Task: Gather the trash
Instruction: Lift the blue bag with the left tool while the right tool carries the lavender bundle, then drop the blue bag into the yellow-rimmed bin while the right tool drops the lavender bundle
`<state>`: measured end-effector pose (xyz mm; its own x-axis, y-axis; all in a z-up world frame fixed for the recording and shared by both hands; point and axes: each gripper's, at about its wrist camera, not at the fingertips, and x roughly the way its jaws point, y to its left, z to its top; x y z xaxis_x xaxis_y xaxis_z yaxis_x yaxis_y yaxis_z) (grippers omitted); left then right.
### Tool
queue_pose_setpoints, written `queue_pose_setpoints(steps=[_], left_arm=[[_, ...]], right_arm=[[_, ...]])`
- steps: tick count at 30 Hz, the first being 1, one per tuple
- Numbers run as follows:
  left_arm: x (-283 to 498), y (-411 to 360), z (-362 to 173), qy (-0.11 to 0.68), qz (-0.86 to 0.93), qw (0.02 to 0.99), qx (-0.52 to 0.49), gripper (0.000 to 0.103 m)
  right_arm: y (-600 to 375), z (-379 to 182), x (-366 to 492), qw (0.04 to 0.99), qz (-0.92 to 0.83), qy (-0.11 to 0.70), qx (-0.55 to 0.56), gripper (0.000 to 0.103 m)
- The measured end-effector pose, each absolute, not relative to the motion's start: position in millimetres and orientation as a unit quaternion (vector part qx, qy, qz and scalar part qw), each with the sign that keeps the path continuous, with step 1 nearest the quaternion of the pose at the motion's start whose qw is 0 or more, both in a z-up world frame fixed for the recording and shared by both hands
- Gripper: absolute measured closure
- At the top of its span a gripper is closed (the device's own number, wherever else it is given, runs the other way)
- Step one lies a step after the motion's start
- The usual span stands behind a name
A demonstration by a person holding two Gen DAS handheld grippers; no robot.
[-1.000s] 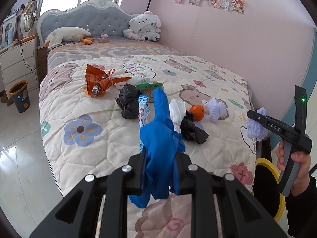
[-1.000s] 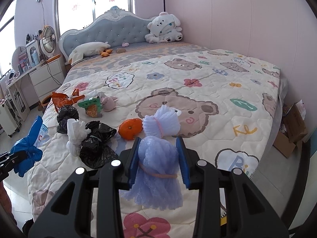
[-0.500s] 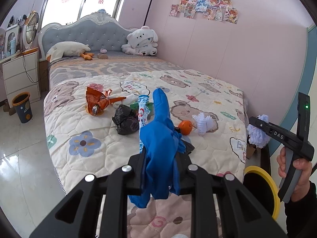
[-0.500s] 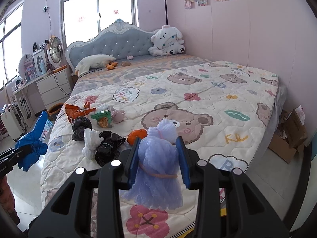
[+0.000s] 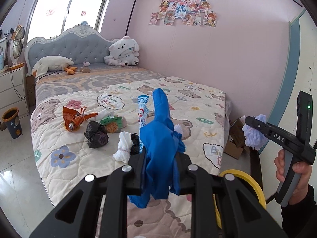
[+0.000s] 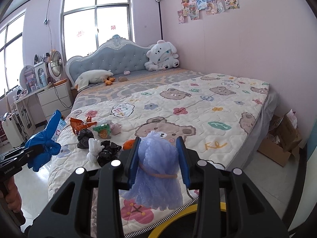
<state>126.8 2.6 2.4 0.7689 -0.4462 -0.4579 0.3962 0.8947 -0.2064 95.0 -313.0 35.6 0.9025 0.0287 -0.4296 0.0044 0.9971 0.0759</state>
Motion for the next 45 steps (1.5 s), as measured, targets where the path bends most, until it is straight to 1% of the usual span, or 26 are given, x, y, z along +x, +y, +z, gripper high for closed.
queue_pose_setpoints(steps=[11,19,33,45], left_arm=[[106,-63,-1,0.267,-0.285,0.92,-0.017,0.084],[93,-105,-13,0.286,-0.329,0.9,0.008,0.084],[74,-173,-52,0.335,-0.394,0.854,0.053,0.084],[65,-196,-84,0.38,-0.412,0.826,0.066,0.084]], right_arm=[[-356,46,41,0.977,-0.02,0.207,0.055,0.068],[-387,43,14,0.973,-0.046,0.213,0.07,0.068],[-429,12,-13,0.961,-0.074,0.243,0.111,0.068],[-450,-30,-10,0.939,-0.079,0.294,0.159,0.067]])
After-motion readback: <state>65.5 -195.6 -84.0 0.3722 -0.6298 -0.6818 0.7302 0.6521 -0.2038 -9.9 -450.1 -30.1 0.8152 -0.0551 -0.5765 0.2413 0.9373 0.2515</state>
